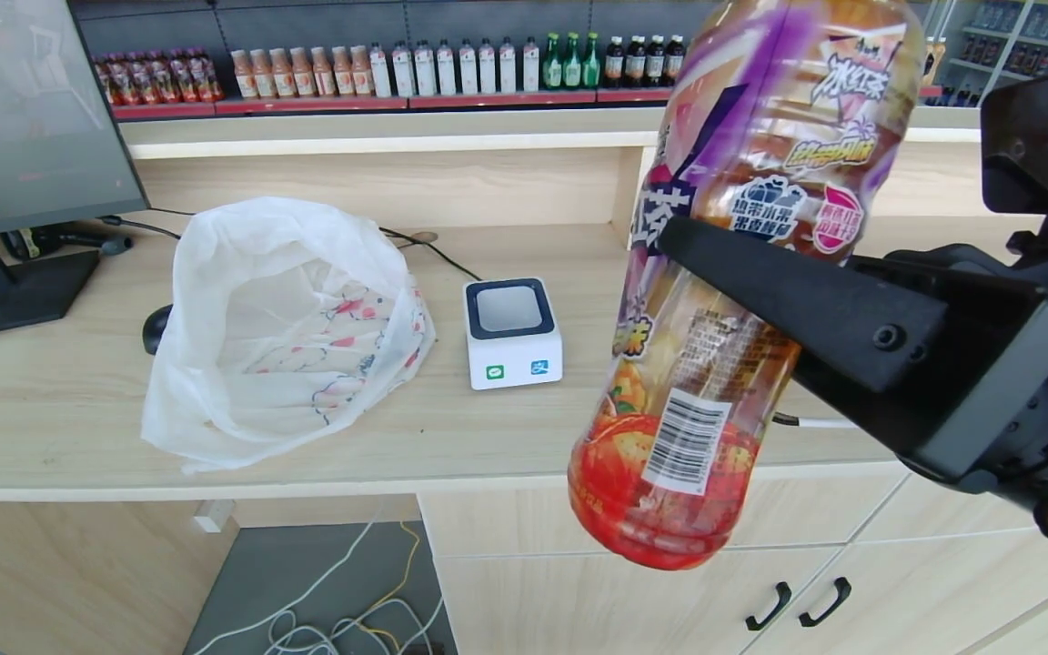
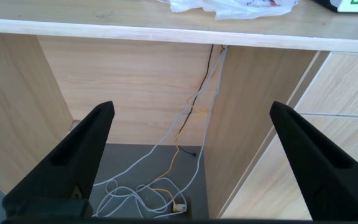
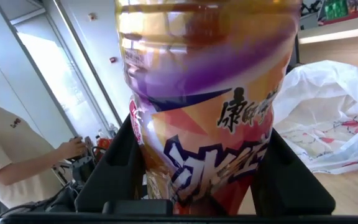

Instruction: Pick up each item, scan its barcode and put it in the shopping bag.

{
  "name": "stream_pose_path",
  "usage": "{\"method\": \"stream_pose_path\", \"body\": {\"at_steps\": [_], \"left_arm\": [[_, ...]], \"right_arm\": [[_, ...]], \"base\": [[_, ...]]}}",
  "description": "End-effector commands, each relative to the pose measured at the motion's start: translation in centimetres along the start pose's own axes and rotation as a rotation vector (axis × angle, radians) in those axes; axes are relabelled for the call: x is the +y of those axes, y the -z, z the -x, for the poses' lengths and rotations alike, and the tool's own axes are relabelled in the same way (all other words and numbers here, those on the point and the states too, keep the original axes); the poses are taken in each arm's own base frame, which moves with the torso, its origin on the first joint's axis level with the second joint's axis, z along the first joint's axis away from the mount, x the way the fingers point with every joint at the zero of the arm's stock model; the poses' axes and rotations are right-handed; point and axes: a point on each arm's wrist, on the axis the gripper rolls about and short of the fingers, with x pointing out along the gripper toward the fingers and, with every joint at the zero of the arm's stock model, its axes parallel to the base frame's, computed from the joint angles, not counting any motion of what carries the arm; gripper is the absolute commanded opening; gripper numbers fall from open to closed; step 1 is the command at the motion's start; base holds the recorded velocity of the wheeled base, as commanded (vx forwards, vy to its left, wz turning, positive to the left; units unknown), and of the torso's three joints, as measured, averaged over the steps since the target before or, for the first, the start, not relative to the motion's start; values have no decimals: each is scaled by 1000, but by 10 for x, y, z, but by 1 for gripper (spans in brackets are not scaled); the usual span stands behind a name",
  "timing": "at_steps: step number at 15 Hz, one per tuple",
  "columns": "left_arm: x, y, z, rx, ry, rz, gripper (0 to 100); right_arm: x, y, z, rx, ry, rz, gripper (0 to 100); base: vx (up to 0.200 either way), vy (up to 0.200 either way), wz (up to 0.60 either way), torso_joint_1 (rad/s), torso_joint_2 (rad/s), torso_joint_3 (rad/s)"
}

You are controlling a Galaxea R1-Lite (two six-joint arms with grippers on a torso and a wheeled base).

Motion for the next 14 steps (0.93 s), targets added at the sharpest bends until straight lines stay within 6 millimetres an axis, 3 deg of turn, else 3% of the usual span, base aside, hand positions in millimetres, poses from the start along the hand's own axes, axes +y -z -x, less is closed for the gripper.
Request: {"method": "stream_pose_path", "body": {"at_steps": [1,14], "left_arm": [[0,0,0,-2,0,0,100],[0,0,0,-2,-2,0,100]], "right_arm": [[0,1,0,2,-1,-1,0],[1,2,-1,7,-8,-4,0]], "base": [[0,0,0,0,0,0],[0,0,0,0,0,0]]}}
